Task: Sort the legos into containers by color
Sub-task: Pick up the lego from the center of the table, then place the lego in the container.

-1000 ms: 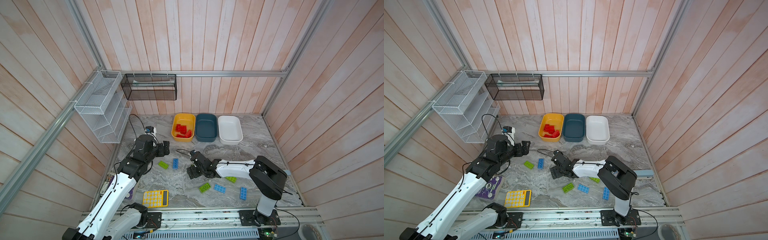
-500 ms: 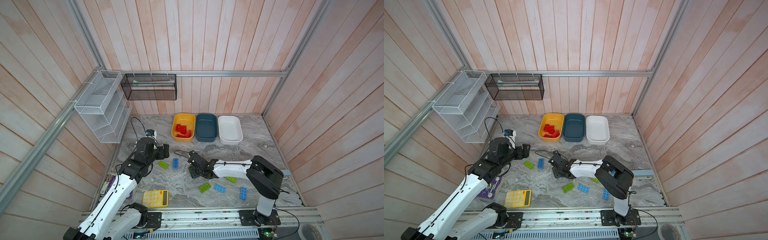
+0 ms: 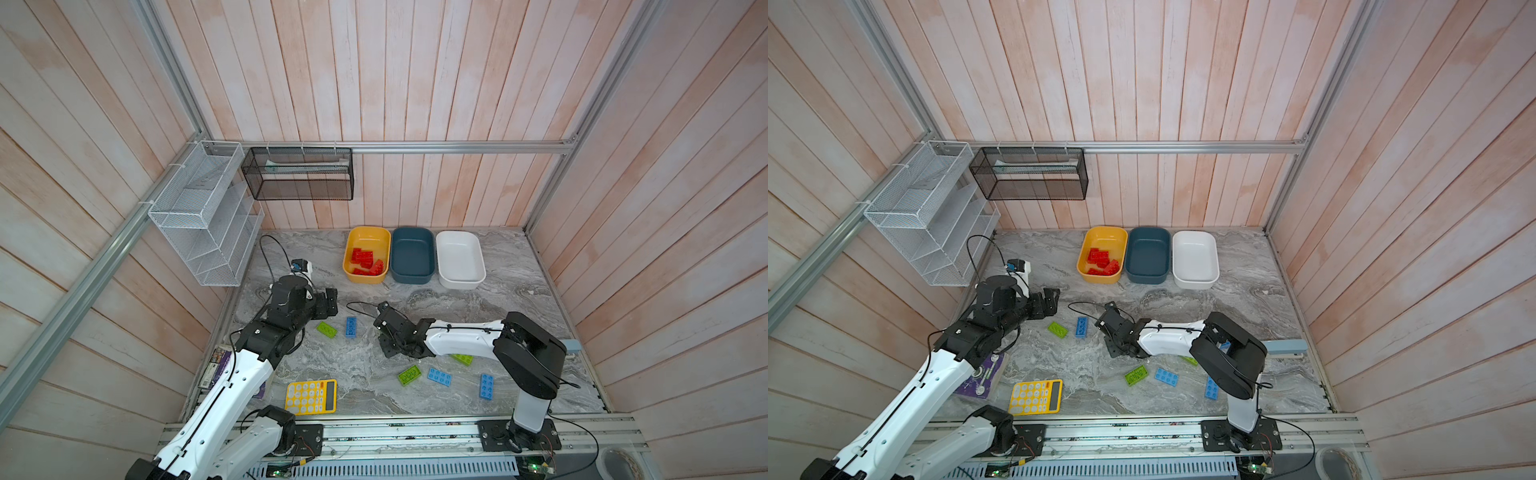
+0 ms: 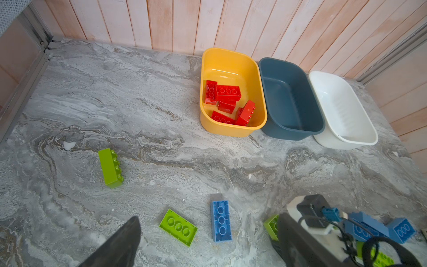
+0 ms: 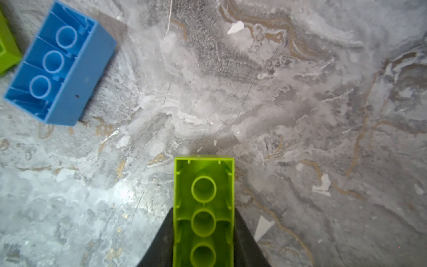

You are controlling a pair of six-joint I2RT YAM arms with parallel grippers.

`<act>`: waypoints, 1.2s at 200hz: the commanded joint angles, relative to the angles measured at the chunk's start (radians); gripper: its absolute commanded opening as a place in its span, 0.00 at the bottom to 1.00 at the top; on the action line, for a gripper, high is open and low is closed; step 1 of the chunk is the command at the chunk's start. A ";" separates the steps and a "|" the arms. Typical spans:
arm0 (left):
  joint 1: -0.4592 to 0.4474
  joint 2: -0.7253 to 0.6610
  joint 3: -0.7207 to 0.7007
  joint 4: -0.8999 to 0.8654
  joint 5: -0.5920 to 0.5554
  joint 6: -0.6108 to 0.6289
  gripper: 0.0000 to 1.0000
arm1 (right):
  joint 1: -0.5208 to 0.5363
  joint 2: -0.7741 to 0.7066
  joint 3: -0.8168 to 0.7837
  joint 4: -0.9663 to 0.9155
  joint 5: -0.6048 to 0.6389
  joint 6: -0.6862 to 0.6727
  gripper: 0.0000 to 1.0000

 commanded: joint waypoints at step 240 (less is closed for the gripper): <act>0.007 0.027 -0.037 0.028 0.020 0.022 0.93 | -0.560 0.324 0.762 -0.147 -0.225 -0.196 0.27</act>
